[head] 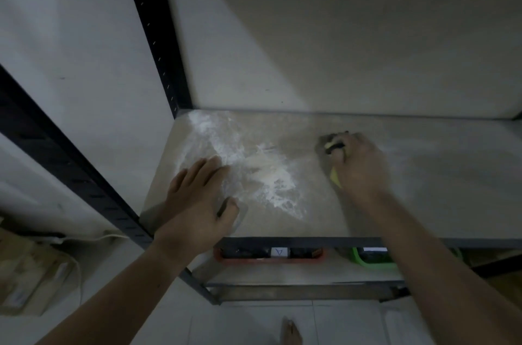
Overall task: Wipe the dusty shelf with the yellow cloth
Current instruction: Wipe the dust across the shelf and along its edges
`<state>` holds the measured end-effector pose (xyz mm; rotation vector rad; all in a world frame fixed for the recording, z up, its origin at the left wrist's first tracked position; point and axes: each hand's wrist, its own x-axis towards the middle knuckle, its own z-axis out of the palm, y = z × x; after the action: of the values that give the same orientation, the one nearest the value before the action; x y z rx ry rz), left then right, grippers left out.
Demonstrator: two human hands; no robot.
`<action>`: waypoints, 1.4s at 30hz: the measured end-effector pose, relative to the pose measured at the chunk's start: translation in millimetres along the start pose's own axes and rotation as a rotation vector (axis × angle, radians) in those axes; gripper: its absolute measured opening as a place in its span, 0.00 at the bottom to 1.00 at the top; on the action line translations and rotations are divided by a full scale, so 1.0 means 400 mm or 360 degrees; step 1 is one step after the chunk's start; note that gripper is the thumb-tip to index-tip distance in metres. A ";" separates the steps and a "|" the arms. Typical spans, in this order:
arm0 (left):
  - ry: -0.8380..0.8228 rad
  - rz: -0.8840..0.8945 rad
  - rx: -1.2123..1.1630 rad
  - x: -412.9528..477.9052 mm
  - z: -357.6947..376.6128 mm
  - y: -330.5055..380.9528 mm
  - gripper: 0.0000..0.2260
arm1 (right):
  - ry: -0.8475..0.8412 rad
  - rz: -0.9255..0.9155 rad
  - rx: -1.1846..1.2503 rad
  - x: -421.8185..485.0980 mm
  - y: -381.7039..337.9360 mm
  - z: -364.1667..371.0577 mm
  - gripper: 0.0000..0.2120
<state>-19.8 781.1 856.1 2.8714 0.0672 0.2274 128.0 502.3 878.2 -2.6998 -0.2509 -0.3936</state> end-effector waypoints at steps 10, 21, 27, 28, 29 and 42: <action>0.0025 -0.0010 -0.0022 0.001 -0.011 0.012 0.32 | 0.0033 -0.0252 0.0531 0.054 -0.123 -0.006 0.16; 0.0011 -0.0005 -0.0033 0.002 -0.003 0.008 0.32 | -0.0120 -0.0097 0.0126 0.015 0.219 -0.075 0.16; 0.0012 -0.0010 -0.0005 0.002 0.001 0.007 0.32 | -0.0264 -0.0085 0.0115 -0.013 0.080 -0.034 0.20; 0.0014 -0.0007 -0.0005 0.002 0.003 0.006 0.31 | -0.0276 -0.0103 0.0145 -0.030 0.031 -0.021 0.21; 0.0016 -0.0005 -0.0005 0.003 0.004 0.005 0.31 | -0.0292 -0.0153 0.0214 -0.047 -0.023 -0.005 0.21; 0.0087 -0.0008 -0.0025 -0.002 0.002 0.013 0.31 | 0.0030 -0.0052 0.0665 0.075 0.018 -0.076 0.19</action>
<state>-20.5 775.7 856.8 2.8490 0.0826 0.3040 151.0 486.8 911.5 -2.2839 -0.3318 -0.3330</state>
